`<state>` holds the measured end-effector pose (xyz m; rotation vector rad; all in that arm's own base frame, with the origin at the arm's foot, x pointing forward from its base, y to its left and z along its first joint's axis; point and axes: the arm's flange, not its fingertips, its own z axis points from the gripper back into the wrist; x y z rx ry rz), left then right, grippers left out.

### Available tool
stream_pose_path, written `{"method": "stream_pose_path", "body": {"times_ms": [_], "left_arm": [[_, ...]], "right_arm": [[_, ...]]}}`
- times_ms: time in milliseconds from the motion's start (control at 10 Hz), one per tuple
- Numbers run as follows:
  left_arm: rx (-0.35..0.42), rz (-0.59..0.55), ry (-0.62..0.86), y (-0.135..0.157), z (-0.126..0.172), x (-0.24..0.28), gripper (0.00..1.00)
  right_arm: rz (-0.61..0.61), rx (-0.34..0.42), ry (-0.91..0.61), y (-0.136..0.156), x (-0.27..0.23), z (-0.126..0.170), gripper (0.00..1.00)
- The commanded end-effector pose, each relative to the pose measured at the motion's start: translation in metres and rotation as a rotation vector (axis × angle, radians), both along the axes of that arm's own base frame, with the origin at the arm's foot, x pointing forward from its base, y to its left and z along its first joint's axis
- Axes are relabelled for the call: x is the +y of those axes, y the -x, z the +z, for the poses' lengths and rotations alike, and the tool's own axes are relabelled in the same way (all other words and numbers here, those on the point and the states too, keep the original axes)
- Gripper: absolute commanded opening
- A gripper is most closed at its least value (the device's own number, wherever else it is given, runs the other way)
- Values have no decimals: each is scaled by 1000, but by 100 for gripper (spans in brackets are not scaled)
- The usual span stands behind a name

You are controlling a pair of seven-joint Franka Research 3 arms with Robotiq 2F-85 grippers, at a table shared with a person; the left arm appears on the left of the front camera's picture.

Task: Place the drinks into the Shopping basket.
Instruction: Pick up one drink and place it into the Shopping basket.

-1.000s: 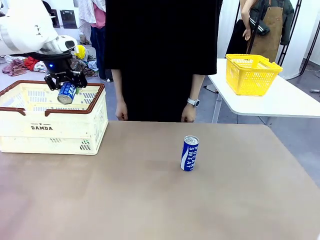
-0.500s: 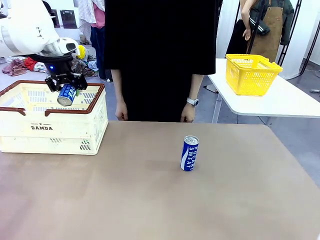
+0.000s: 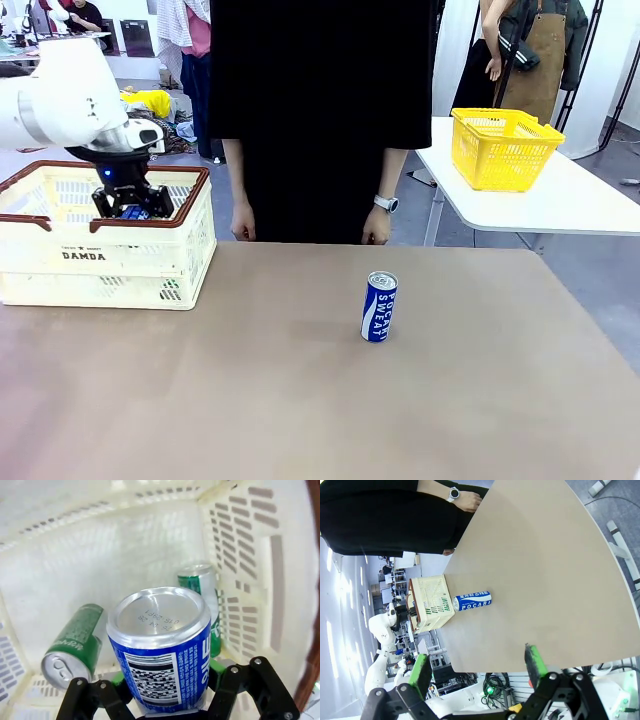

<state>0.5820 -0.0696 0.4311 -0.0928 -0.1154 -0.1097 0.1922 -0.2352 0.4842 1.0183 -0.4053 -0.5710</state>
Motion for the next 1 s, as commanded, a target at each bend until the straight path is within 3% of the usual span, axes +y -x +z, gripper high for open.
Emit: {"method": "stream_pose_path", "body": {"times_ms": [0,500,900], "left_arm": [[2,-6,0,3,-8,11,0],[82,1,39,-27,-46,16,0],[94,27,45,-37,-58,17,0]], "right_arm": [[8,-26,3,-1,-1,0,100],[8,-26,3,-1,-1,0,100],[8,-26,3,-1,-1,0,100]]}}
